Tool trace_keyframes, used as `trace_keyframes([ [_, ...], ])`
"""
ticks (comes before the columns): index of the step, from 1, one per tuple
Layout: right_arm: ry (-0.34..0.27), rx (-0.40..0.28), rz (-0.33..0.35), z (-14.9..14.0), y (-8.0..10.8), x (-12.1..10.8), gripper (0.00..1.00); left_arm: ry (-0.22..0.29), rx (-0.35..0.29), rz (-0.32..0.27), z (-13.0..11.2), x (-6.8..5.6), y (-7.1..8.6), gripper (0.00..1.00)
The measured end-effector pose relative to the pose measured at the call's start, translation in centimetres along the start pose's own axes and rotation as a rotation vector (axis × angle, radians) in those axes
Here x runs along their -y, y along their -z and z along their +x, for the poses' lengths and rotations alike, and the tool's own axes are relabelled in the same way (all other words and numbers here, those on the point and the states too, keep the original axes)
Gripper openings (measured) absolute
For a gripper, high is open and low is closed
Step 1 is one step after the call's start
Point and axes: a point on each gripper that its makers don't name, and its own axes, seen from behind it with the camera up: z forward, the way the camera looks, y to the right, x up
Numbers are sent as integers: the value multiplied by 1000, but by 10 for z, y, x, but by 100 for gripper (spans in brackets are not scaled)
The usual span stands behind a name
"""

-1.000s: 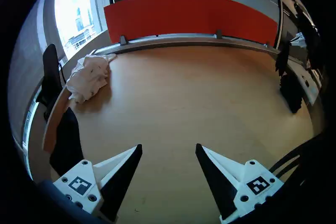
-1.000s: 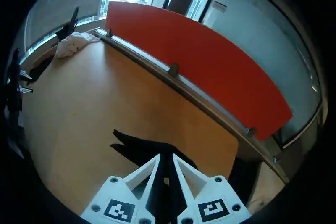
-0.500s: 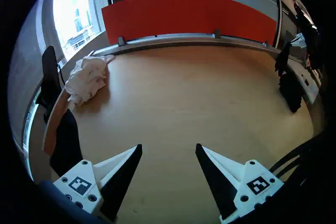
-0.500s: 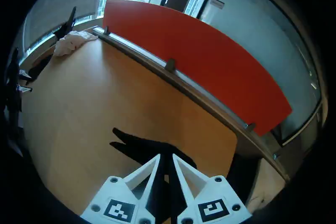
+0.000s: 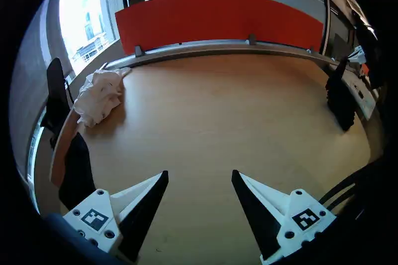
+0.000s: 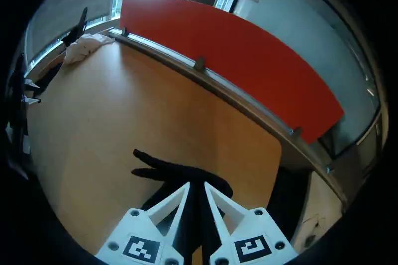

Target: Fold towel

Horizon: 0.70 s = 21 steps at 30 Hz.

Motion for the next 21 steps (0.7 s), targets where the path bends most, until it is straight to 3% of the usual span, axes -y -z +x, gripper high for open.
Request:
trace_keyframes([
  [11, -47, 27, -7, -40, 15, 9, 5, -13, -2, -15, -3, -5, 3, 94],
  [21, -79, 46, -10, -65, 22, 19, 5, -18, -6, -17, -4, -2, 7, 94],
])
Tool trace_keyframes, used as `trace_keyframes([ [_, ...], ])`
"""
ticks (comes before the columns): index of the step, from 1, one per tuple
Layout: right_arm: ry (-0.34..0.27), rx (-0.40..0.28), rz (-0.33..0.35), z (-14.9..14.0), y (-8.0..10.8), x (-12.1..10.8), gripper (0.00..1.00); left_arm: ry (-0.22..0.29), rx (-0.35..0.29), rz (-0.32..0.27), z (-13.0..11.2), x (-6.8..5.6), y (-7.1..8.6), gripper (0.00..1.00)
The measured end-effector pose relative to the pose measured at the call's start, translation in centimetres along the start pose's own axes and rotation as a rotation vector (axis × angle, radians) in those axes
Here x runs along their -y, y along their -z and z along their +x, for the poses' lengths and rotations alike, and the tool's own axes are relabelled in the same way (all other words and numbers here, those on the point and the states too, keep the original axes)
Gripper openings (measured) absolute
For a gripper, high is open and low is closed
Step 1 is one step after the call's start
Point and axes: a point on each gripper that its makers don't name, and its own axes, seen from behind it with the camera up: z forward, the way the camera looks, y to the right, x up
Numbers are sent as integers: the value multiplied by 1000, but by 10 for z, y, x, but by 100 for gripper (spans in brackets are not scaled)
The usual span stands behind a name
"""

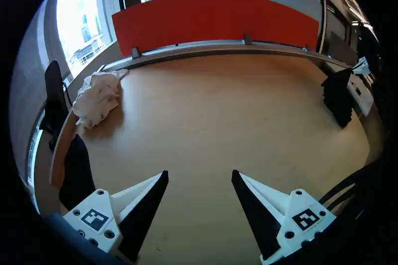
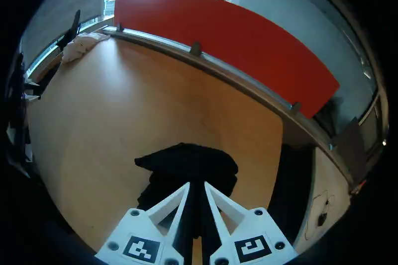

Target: Fold towel

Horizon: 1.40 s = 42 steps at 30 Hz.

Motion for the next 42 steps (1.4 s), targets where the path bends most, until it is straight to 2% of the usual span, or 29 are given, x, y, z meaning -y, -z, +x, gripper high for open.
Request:
trace_keyframes([
  [10, -20, 32, -14, -24, 5, 1, 5, -5, -4, -5, -1, 1, 4, 94],
  [18, -72, 77, -23, -57, 6, -3, 5, -6, -3, -4, -3, 3, 6, 94],
  [42, -206, 208, -35, -135, -14, -9, 5, -18, 5, 10, -5, 4, 8, 94],
])
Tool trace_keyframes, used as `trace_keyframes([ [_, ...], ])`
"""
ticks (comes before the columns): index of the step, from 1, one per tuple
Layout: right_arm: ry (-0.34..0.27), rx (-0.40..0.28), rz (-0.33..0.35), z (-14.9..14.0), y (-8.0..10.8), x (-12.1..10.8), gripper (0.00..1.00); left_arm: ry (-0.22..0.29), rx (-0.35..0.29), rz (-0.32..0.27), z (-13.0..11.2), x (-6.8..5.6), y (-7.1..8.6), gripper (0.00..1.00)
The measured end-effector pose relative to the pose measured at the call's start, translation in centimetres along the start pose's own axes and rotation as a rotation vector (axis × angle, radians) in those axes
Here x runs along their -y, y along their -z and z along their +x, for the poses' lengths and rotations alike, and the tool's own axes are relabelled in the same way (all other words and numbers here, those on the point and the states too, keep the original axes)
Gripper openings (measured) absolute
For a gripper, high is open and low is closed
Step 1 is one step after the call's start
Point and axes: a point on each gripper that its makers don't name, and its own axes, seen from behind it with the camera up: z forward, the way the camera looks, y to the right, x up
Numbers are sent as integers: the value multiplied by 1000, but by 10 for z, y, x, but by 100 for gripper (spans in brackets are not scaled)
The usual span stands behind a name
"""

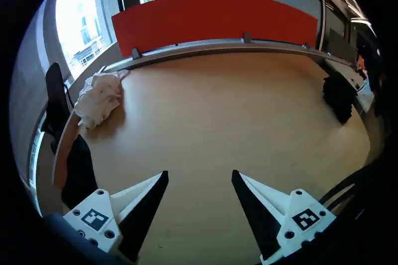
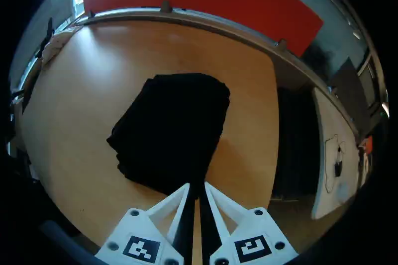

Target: Fold towel

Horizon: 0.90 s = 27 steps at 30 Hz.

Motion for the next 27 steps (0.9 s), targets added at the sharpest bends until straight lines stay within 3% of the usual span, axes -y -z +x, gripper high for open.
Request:
trace_keyframes([
  [17, -50, 54, -10, -24, -27, 0, 5, -4, 8, 17, 0, 5, 2, 94],
  [27, -68, 45, -21, -25, -29, 0, 6, -5, 9, 22, -1, 5, 4, 94],
])
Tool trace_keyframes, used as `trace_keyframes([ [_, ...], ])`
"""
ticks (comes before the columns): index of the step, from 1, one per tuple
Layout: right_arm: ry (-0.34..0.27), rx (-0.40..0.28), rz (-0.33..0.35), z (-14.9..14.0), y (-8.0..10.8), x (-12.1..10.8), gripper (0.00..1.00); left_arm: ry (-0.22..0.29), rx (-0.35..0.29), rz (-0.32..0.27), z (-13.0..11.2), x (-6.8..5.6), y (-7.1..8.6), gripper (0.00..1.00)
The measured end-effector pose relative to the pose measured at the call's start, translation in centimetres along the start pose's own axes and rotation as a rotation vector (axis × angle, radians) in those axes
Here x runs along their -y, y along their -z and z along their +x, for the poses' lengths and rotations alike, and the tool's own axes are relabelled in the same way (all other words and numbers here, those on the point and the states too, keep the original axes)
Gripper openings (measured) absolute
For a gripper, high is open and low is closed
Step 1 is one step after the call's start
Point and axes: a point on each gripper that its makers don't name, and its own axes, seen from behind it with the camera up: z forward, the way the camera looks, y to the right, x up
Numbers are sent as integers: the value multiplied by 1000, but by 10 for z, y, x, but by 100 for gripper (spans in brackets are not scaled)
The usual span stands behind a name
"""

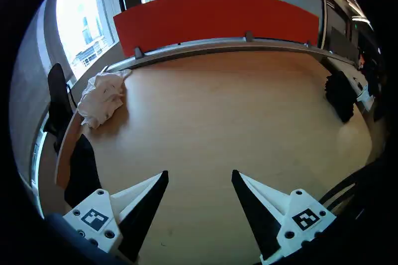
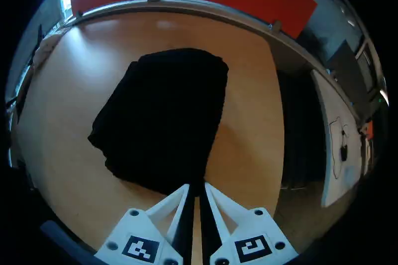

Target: Fold towel

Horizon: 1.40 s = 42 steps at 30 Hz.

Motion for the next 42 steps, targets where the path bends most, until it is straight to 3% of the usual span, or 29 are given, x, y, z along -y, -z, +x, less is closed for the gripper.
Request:
trace_keyframes([
  [4, -2, -12, -6, 0, 1, 1, 10, 1, -2, -1, 0, -1, 0, 94],
  [7, -5, -27, -12, 0, 3, 1, 19, 1, -5, -1, 1, -1, 0, 94],
  [10, -13, -45, -18, 1, 6, 1, 35, 2, -8, -1, 2, -2, 0, 94],
  [15, -28, -74, -26, 4, 11, 0, 71, 8, -11, -4, 3, -3, -1, 94],
  [18, -33, -82, -26, 4, 13, 0, 84, 9, -13, -7, 3, -4, -1, 94],
  [31, -39, -104, -33, 9, 24, 2, 86, 9, -26, -16, 7, -4, 0, 94],
  [42, -125, -200, -29, 26, 37, 10, 86, 19, -40, -17, 11, -1, 2, 94],
])
